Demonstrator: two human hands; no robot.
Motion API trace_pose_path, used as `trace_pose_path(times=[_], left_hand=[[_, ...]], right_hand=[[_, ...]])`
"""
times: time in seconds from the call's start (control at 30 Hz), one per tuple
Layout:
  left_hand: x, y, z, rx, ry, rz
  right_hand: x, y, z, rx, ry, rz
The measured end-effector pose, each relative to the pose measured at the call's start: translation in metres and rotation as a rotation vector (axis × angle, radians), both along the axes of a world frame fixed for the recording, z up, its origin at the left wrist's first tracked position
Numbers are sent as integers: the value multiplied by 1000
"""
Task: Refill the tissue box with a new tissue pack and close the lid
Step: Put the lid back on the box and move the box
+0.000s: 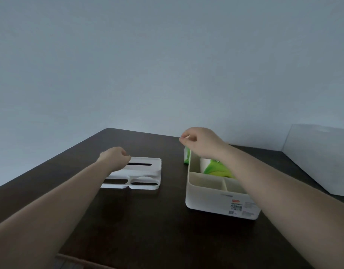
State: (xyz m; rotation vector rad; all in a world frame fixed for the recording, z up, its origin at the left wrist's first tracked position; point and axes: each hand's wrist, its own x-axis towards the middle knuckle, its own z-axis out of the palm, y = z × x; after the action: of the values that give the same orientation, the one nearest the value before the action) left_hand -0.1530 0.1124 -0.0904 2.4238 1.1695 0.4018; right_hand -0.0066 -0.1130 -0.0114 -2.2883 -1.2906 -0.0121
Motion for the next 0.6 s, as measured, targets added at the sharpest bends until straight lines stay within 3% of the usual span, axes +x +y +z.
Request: trace_pose_path(times=[0.13,0.37,0.6], left_hand=[[-15,7,-8,-95,11,89],[-21,11,-20,-196,-47,132],[-17,16,-23,-224,-202,151]], right_hand=[[-30,33,-15,-112,29,38],[-52,74,-38,-503,126,30],[-45,95,-53,-370,433,-138]])
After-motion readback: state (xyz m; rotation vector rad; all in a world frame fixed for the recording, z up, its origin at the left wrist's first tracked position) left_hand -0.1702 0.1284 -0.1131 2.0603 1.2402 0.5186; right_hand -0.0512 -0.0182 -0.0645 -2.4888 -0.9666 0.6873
